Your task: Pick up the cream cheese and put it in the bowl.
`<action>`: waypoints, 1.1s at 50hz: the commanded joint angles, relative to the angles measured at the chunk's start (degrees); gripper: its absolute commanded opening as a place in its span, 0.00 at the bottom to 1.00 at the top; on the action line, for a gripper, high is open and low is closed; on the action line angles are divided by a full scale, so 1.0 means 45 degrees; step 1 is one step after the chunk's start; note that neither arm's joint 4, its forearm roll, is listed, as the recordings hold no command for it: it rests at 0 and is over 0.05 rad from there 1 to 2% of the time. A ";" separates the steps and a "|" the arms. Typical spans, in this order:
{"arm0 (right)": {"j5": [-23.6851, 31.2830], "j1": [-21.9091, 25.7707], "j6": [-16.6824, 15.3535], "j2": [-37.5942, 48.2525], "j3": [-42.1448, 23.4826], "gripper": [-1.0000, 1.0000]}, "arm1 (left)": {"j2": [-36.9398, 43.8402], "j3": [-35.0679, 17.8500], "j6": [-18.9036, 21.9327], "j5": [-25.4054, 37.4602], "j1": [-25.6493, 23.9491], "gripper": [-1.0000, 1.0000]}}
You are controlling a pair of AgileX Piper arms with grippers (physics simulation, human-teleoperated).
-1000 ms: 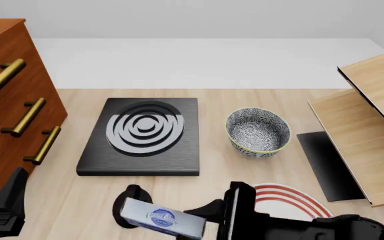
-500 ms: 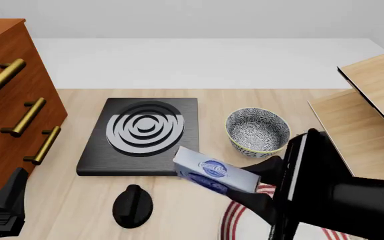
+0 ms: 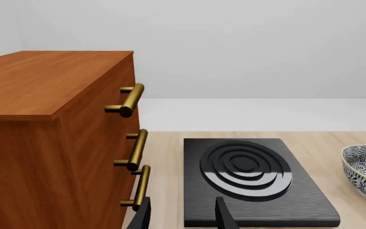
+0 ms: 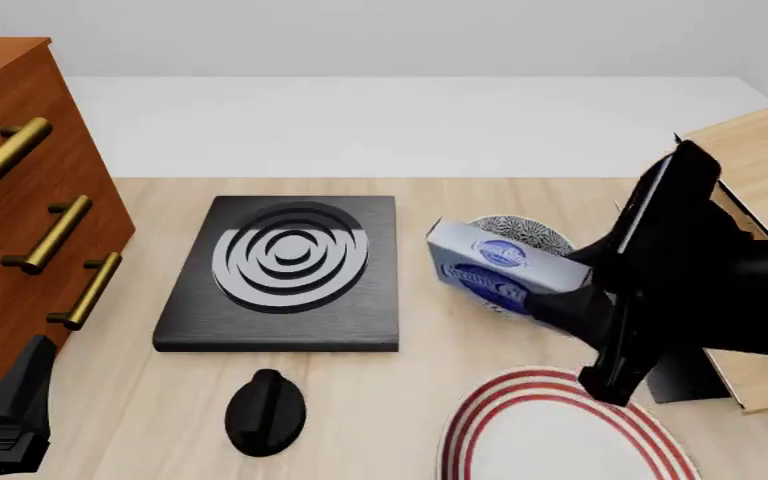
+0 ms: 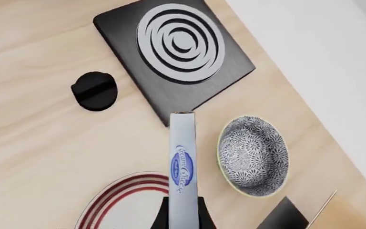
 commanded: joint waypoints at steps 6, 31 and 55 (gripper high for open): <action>0.1092 -0.1694 0.0582 0.1110 -0.1569 0.00 | 0.0000 0.0000 0.0000 0.0000 0.0000 1.00; 0.0318 -0.3748 0.1201 0.3112 -0.2157 0.00 | 0.0000 0.0000 0.0000 0.0000 0.0000 1.00; -0.1330 -0.5287 0.0940 0.4948 -0.1333 0.00 | 0.0000 0.0000 0.0000 0.0000 0.0000 1.00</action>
